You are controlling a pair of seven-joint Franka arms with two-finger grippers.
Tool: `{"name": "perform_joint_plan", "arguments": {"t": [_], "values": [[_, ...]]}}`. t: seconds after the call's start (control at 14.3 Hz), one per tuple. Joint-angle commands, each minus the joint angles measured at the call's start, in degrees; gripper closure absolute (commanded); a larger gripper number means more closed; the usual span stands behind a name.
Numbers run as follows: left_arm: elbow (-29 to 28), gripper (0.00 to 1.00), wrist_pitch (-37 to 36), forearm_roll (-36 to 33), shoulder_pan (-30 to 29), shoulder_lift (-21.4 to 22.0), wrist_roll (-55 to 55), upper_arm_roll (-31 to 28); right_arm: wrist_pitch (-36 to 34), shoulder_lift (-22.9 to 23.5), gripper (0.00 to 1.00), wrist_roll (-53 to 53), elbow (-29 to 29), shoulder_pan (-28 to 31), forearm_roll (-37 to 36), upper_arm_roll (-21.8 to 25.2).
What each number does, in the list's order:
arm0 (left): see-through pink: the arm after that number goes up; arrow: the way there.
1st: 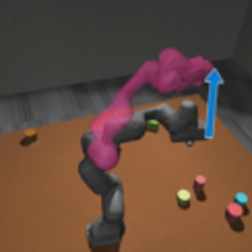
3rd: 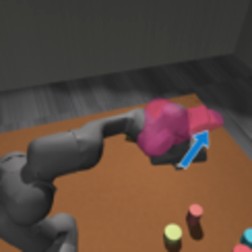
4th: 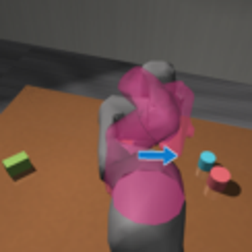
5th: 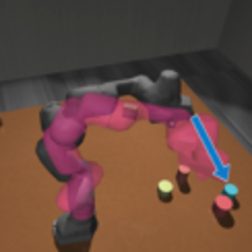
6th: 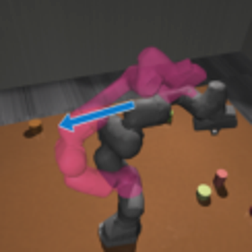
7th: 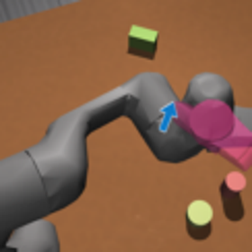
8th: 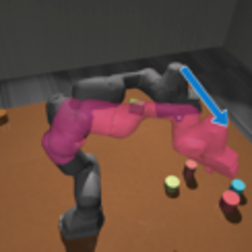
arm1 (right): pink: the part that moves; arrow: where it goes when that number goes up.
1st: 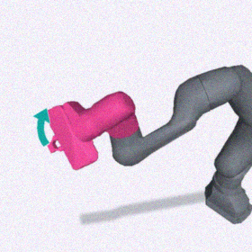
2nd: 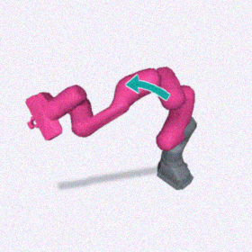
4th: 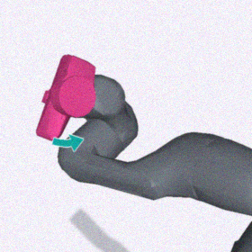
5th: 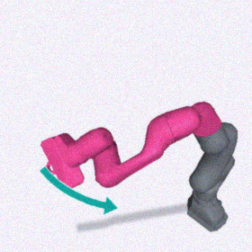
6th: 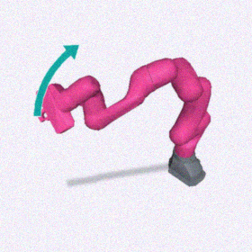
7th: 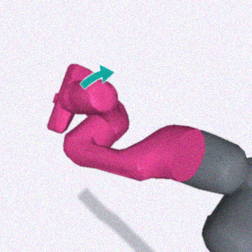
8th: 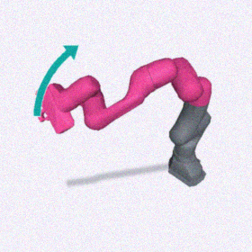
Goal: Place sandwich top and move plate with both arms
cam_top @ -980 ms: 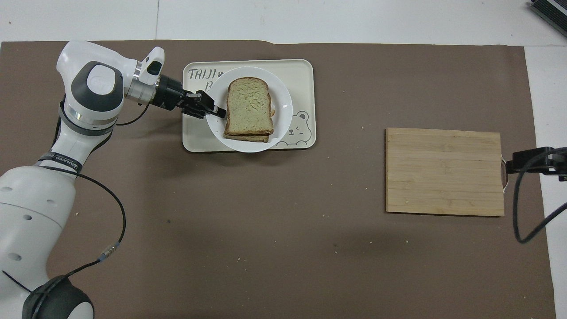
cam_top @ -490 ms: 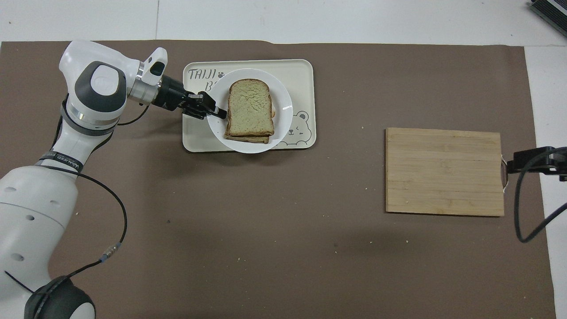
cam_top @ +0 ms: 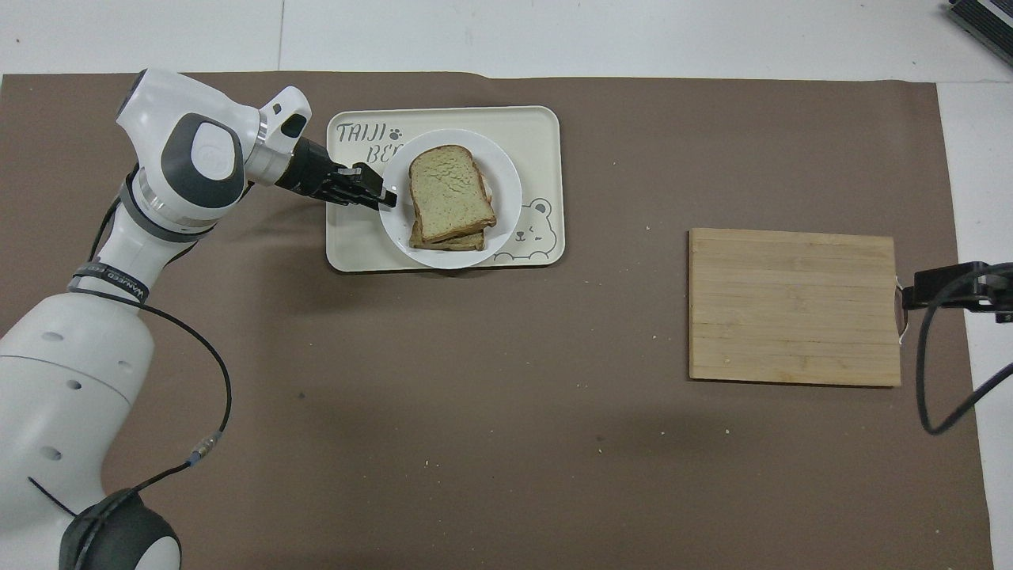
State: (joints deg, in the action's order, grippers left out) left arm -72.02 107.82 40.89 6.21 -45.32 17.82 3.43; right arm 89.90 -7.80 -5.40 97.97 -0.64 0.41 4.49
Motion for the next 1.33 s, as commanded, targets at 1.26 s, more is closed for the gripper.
{"name": "perform_joint_plan", "arguments": {"t": [1.26], "values": [[-7.68, 0.00, -12.11, -38.25, -3.40, 30.53, -15.53, -2.28, 1.60, 3.75, 0.00, 4.08, -4.45, -1.47, -1.64, -0.44]]}}
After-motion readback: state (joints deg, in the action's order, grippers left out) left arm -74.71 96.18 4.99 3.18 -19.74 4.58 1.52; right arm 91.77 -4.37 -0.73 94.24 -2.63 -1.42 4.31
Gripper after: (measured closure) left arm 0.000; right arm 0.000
